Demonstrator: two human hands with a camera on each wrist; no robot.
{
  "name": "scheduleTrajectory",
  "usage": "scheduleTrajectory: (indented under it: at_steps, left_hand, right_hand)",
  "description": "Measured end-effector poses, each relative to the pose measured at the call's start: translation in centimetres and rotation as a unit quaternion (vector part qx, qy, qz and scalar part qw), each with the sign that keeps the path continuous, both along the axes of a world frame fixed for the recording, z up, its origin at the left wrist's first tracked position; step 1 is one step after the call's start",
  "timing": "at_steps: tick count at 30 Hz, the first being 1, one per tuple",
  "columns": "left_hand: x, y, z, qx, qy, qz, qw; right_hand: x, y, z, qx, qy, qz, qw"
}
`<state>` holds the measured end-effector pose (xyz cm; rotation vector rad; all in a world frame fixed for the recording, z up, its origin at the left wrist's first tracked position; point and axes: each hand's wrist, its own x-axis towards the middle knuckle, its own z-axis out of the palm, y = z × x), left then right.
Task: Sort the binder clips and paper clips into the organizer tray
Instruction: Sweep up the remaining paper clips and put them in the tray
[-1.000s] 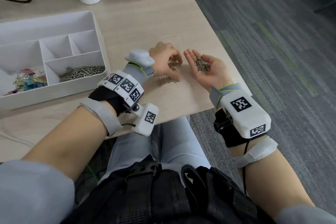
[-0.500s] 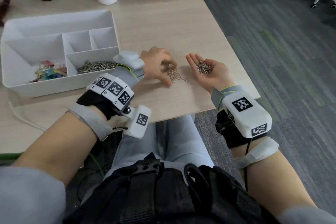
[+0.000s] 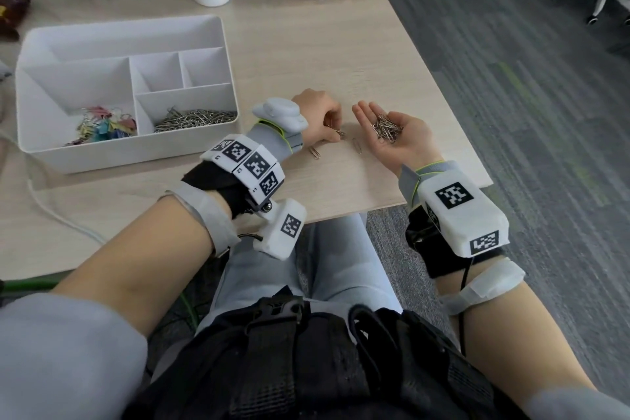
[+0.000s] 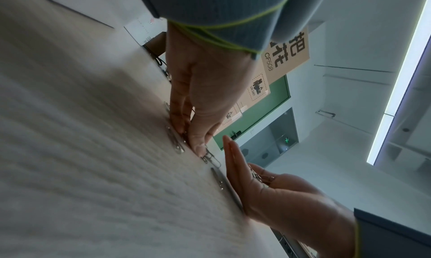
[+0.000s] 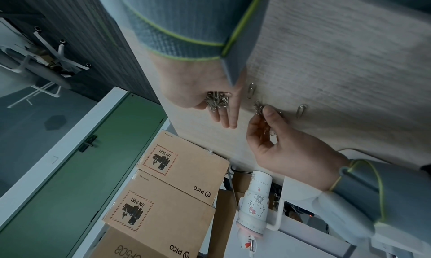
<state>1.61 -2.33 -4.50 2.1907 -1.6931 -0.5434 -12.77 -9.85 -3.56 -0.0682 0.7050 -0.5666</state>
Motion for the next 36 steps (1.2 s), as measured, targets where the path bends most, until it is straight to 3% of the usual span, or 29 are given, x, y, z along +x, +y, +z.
scheduleTrajectory:
  at_steps: [6, 11, 17, 23, 28, 36]
  left_hand:
    - [0.1, -0.7, 0.6, 0.019, 0.002, 0.008, 1.000]
    - [0.8, -1.0, 1.2, -0.024, 0.087, 0.033, 0.995]
    - [0.1, -2.5, 3.2, -0.045, 0.166, -0.008, 0.985]
    - [-1.7, -4.0, 4.0, -0.059, 0.101, -0.071, 0.991]
    - [-1.8, -4.2, 4.4, -0.060, 0.167, -0.083, 0.981]
    - [1.4, -2.1, 3.8, -0.201, 0.230, 0.053, 0.951]
  right_hand:
    - [-0.2, -0.4, -0.1, -0.002, 0.003, -0.002, 1.000]
    - [-0.3, -0.8, -0.4, -0.009, 0.001, 0.003, 1.000]
    - [0.6, -0.8, -0.6, -0.031, 0.024, 0.056, 0.998]
    - [1.2, -0.6, 0.2, -0.071, 0.003, 0.079, 0.994]
    - [1.0, -1.1, 0.2, -0.063, -0.031, 0.066, 0.995]
    - [2.3, -0.5, 1.0, 0.010, -0.045, 0.068, 0.997]
